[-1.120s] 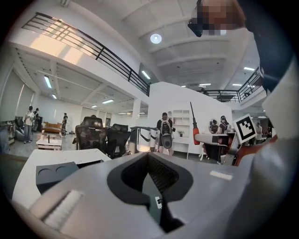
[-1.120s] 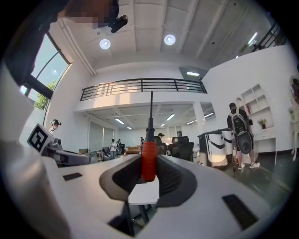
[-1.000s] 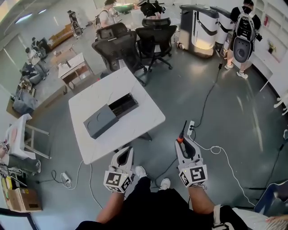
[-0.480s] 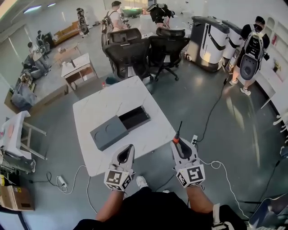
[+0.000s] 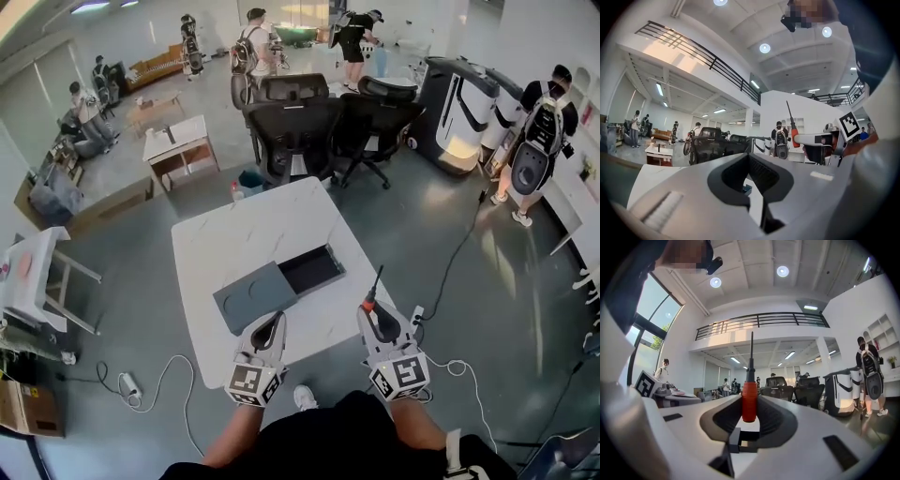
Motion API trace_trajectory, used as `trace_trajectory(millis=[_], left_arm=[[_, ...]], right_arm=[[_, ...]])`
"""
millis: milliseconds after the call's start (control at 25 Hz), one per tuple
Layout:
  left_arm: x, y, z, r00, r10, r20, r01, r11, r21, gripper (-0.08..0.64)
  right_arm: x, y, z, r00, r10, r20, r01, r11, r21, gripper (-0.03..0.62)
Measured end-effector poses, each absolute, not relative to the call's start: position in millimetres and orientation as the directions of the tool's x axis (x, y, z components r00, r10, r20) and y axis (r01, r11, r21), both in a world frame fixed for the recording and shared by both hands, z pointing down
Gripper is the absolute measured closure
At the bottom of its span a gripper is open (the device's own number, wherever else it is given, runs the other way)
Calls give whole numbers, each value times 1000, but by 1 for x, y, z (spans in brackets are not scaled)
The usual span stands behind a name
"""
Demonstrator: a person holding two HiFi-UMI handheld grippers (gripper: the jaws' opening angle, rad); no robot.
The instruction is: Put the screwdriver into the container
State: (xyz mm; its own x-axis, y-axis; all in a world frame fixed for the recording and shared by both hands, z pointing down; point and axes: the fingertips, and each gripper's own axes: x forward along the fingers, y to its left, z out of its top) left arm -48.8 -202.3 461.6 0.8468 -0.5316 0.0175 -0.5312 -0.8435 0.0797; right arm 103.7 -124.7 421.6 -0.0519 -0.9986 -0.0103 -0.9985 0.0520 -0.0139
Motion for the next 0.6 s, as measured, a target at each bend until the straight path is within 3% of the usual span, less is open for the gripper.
trace_trajectory(millis=[600], left_arm=[[-47,-246,466,799,-600,30,-600,-797,71,551]], right_arm=[[126,-190,435,-145,-989,11,-989,145,-4,494]])
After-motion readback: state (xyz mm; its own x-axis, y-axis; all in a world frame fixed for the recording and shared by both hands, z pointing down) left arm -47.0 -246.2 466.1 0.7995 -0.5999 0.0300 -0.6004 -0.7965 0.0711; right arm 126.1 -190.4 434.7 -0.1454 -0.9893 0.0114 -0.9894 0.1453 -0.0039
